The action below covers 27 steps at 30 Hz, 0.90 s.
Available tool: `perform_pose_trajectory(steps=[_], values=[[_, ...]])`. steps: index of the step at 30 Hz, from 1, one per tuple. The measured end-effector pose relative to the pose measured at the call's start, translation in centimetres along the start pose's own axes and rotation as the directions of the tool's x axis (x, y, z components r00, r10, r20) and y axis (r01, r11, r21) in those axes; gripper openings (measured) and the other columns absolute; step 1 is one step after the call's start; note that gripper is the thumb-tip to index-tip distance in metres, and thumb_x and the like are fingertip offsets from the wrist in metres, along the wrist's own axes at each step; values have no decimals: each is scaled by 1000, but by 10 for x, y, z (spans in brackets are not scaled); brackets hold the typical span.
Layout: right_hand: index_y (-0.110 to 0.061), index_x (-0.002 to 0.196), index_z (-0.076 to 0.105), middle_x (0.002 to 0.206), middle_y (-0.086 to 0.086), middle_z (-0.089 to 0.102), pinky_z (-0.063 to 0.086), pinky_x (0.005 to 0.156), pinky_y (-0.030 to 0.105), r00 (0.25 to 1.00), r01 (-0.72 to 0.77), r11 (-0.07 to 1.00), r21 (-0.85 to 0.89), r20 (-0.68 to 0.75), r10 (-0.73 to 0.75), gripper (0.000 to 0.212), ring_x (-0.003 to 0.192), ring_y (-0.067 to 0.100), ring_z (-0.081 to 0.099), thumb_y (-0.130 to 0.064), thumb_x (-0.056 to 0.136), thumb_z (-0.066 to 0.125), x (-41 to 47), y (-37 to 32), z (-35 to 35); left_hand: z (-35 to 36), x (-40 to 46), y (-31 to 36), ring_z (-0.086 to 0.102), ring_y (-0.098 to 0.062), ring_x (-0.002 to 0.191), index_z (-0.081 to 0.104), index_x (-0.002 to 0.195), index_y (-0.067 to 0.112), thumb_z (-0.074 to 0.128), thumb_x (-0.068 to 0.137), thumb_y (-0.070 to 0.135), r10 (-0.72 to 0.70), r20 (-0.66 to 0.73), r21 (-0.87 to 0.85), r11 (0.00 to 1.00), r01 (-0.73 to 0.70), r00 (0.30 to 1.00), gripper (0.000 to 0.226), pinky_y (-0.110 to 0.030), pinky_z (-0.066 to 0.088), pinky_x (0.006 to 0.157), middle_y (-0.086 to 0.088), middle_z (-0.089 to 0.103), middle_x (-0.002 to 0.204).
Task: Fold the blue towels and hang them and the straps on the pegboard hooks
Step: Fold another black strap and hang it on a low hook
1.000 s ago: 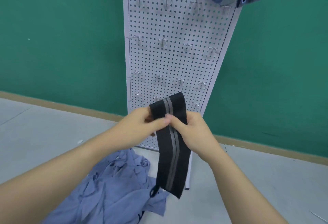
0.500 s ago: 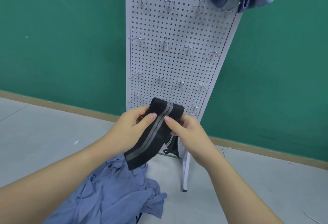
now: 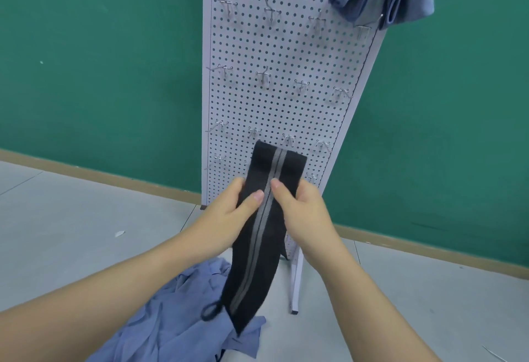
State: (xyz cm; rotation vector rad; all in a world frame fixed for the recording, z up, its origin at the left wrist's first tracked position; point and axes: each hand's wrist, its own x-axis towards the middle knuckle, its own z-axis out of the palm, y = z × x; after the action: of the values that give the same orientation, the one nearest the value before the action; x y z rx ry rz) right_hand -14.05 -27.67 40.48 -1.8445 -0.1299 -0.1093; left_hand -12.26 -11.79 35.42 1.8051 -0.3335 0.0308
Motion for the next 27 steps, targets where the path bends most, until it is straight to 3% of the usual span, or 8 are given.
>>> perform_pose_trajectory(steps=[3,8,10,12,14,17,21,27], values=[[-21,73,39,38,-27,41,33,44,8,997,-16,998,54,-78,20,38,40,-7,44,-28,106,57,7,6,-12,4,-4,-2,65,-14,122,61,131,27,61,98,32,18,131,-18,1000,-15,991,33,-47,48,109,9,71,127],[-19,73,48,42,-24,44,34,45,8,992,-29,986,165,-116,48,33,43,-2,43,-20,103,62,8,14,-18,0,-6,4,72,-12,108,64,122,26,69,94,1,52,160,68,996,-64,986,37,-37,55,97,11,76,114],[-17,76,56,49,-21,55,42,48,11,986,-54,973,226,-139,87,27,48,0,52,-17,103,63,9,16,-19,-1,-9,8,72,-10,104,61,117,25,71,92,-2,90,150,114,988,-108,985,38,-31,55,95,12,77,110],[-10,92,69,74,-8,76,58,61,22,979,-82,951,298,-156,134,13,71,13,74,-15,103,63,10,16,-18,-2,-12,15,72,-7,102,53,120,29,72,91,-2,149,117,142,976,-165,982,46,-22,51,97,16,77,107],[-5,109,72,97,6,80,64,74,32,968,-112,934,339,-177,180,14,93,26,77,-14,102,63,11,16,-18,-3,-12,19,71,-5,100,43,132,39,72,90,-2,212,97,195,954,-228,972,65,-17,47,97,19,76,104],[-4,112,72,101,10,80,64,72,31,961,-138,925,354,-178,211,16,96,28,77,-11,102,63,11,18,-18,-7,-11,21,65,-1,113,30,149,53,71,92,1,270,164,287,907,-307,949,87,-16,43,106,19,72,119],[-4,109,73,100,13,80,59,60,25,951,-173,901,397,-171,258,14,86,24,77,-10,101,64,12,19,-18,-12,-7,16,50,8,130,48,150,34,71,91,0,384,253,429,778,-458,888,72,-20,38,114,20,58,142],[-5,110,74,101,12,80,63,87,45,956,-253,925,282,-75,284,15,98,32,76,-13,101,65,12,27,-11,-15,-5,11,49,21,99,66,134,20,65,88,6,458,296,479,688,-545,838,49,0,35,89,33,50,101]])
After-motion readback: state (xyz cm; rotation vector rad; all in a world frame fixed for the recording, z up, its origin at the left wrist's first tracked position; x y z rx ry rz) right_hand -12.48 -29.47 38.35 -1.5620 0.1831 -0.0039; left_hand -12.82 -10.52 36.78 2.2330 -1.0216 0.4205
